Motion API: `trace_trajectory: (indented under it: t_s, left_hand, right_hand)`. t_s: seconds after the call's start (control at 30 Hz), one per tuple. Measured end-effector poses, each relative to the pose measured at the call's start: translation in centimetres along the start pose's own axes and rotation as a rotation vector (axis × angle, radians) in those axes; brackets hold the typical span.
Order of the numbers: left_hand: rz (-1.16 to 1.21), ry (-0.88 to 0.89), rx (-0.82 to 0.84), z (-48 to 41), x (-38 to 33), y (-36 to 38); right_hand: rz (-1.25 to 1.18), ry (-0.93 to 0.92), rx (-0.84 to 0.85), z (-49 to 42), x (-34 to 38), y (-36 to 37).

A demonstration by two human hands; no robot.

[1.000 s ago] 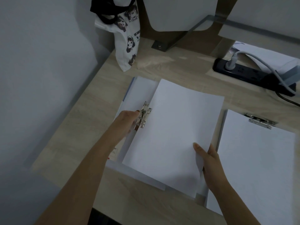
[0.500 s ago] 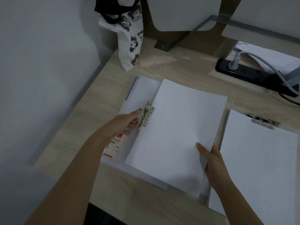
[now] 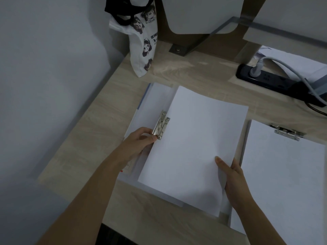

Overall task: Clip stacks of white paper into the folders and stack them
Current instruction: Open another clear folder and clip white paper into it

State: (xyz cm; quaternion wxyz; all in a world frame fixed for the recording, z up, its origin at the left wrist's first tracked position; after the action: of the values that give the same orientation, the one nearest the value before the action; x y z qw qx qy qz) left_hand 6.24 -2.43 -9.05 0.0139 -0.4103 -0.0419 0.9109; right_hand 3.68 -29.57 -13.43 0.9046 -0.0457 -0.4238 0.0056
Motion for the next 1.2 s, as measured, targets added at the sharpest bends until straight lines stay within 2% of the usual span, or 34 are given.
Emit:
trace_trajectory:
  t_s: [0.17, 0.33, 0.5, 0.57, 0.63, 0.7, 0.8, 0.97, 1.1, 1.2]
  left_hand:
    - [-0.037, 0.105, -0.06, -0.4, 0.6, 0.2]
    - [0.015, 0.113, -0.065, 0.0, 0.7, -0.1]
    - [0.075, 0.143, -0.101, 1.5, -0.5, 0.7]
    - [0.07, 0.176, -0.114, 2.5, -1.4, 1.2]
    - [0.056, 0.222, -0.116, 3.8, -2.4, 1.6]
    - [0.072, 0.273, -0.104, 5.6, -3.6, 2.5]
    - [0.116, 0.343, -0.098, 8.3, -5.2, 4.6]
    - [0.143, 0.421, 0.031, 11.9, -7.3, 11.1]
    - [0.094, 0.468, 0.164, 13.3, -8.2, 17.0]
    - [0.047, 0.431, 0.26, 13.5, -7.4, 21.5]
  right_hand:
    - [-0.001, 0.005, -0.001, -0.1, 0.0, -0.1]
    - [0.073, -0.026, -0.053, 0.1, 0.4, 0.1]
    - [0.432, -0.125, -0.265, 0.8, 1.9, 0.4]
    - [0.683, -0.219, -0.307, 1.4, 2.4, 0.3]
    - [0.894, -0.318, -0.229, 1.6, 2.5, 0.4]
    - [0.948, -0.323, -0.074, 1.8, 2.7, 0.3]
    - [0.827, -0.248, 0.091, 2.9, 3.8, -0.4]
    - [0.345, -0.113, 0.342, 6.8, 6.3, -3.1]
    - [0.075, -0.116, 0.391, 9.7, 7.8, -7.4]
    - [-0.064, -0.156, 0.4, 11.6, 8.4, -12.2]
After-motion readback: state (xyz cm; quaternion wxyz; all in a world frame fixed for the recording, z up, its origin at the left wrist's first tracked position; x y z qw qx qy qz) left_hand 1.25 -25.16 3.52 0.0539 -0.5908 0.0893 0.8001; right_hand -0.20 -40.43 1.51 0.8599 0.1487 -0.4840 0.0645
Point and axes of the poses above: each hand's wrist, its own z-axis away from the middle knuckle, its own y-axis out of the palm, x = y × z, the point moved 4 cm from there along -z, towards the middle knuckle, and after that the axes turned 9 degrees about z, right-handed, at the moved point
